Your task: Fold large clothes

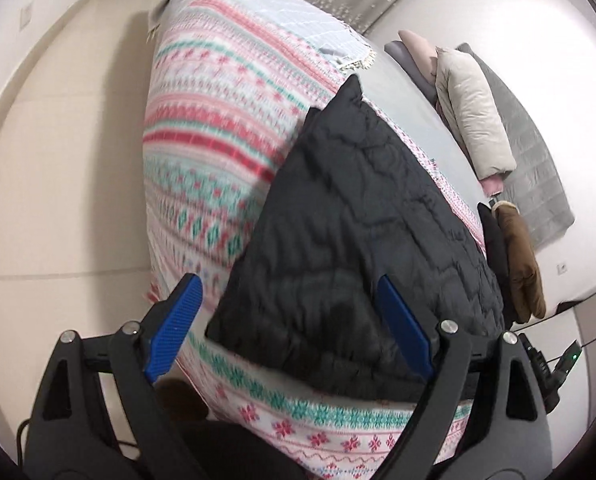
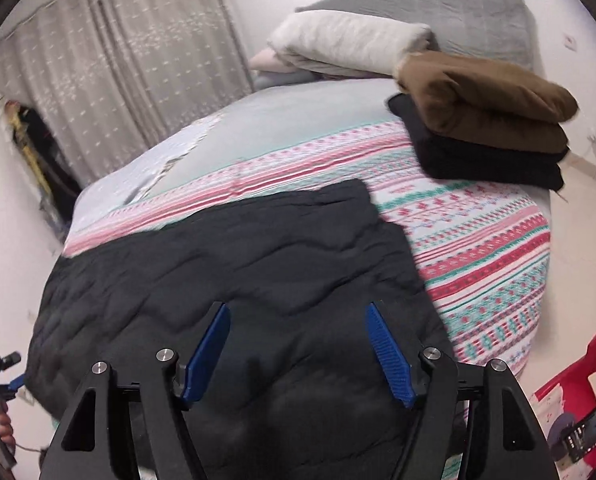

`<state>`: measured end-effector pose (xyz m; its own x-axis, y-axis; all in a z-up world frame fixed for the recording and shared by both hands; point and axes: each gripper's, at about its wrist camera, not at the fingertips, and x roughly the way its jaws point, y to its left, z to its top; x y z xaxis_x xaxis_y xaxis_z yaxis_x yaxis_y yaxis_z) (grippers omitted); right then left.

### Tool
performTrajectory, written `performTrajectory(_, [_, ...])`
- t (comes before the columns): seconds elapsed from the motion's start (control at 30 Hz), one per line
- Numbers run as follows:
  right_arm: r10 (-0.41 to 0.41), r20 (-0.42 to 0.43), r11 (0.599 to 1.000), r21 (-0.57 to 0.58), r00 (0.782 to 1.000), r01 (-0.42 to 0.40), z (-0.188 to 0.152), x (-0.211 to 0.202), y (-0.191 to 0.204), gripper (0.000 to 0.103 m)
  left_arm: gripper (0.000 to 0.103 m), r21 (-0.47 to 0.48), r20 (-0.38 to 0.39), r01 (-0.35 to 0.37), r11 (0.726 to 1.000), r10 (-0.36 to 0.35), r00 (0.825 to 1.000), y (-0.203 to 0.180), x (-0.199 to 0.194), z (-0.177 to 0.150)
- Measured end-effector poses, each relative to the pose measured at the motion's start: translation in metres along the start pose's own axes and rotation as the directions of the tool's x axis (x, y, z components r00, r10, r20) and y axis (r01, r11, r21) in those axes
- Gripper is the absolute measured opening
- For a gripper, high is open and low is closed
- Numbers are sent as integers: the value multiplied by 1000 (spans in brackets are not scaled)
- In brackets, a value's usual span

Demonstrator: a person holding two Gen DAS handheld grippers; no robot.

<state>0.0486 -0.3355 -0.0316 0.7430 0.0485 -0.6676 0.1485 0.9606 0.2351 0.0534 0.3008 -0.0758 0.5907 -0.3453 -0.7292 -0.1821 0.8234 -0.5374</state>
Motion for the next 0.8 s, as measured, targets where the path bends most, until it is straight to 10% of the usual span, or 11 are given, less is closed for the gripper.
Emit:
performTrajectory(0.37, [5, -58, 985, -170, 998, -15, -26, 11, 65, 72, 83, -130, -19, 144, 981, -148, 989, 13, 33, -10])
performTrajectory(0.63, [29, -57, 973, -228, 998, -41, -32, 7, 91, 72, 27, -122, 118, 190, 974, -176, 977, 8, 20, -9])
performTrajectory(0.8, [70, -55, 959, -272, 996, -82, -37, 8, 111, 72, 20, -3, 204, 184, 983, -179, 962, -20, -3, -5])
